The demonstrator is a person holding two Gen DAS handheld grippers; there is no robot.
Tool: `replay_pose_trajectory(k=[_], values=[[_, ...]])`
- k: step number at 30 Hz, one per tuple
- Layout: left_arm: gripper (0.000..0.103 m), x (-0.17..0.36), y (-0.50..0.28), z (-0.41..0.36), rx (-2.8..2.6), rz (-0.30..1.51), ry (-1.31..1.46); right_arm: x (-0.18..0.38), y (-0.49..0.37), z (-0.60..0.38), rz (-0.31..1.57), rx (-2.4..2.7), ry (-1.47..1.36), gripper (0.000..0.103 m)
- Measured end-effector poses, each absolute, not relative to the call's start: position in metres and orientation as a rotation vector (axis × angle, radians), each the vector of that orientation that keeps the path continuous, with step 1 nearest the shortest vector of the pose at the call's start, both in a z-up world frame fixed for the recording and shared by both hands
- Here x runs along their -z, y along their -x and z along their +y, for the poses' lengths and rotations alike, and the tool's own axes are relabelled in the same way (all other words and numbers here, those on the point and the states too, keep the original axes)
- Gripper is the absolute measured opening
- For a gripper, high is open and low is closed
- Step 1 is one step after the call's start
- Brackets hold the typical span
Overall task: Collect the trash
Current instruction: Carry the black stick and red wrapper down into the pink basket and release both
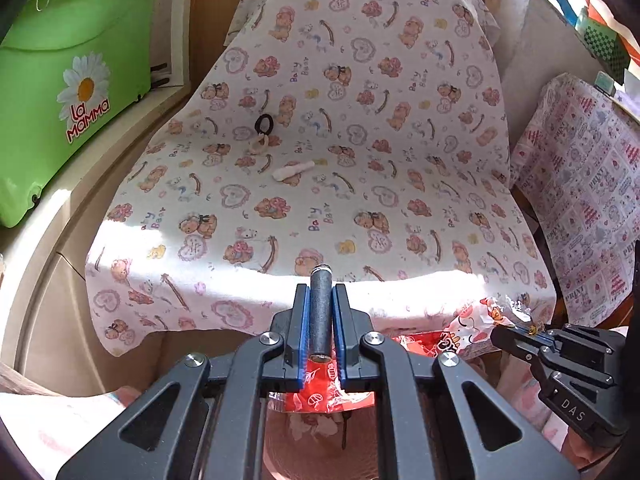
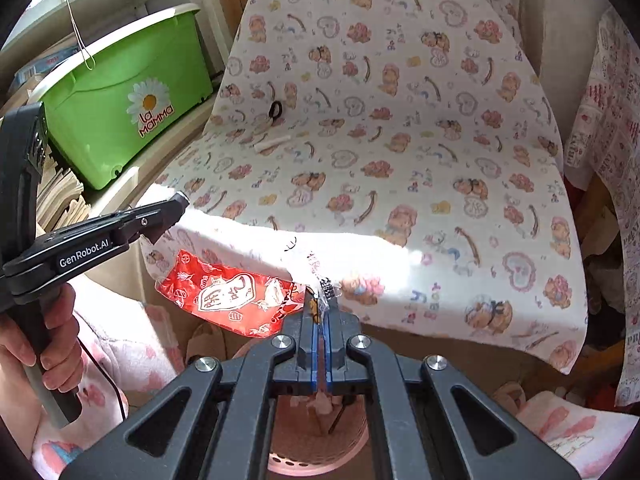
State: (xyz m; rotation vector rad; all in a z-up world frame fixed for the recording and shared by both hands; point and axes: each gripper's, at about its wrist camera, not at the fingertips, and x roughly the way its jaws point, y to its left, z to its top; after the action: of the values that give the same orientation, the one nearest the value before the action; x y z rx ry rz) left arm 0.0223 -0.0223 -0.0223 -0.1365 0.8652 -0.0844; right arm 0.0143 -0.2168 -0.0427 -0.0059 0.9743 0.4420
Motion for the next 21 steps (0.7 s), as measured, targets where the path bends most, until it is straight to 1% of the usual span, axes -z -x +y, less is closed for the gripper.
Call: replay_pose_trajectory(k=[3,8,14,17,21], values=[[0.010,0.034,-0.018,-0.028,0.092,0.883,0.133,0.053,-0.013,-0.217,0.998,-0.429,0.030,0.002],[0.010,0.063,-0.018,-0.046,0.110,0.952,0.043,0.075,-0.018,-0.215,1.066,-0.398,0.058,0.002],[0.010,0.111,-0.016,-0.062,0.173,1.139,0.015,0.110,-0.024,-0.209,1.192,-0.403,0.069,0.002],[0.010,0.133,-0.020,-0.060,0.183,1.251,0.079,0.127,-0.027,-0.204,1.255,-0.412,0.050,0.002],[0.010,0.164,-0.027,-0.058,0.128,1.398,0.074,0.144,-0.025,-0.197,1.286,-0.396,0.096,0.002]])
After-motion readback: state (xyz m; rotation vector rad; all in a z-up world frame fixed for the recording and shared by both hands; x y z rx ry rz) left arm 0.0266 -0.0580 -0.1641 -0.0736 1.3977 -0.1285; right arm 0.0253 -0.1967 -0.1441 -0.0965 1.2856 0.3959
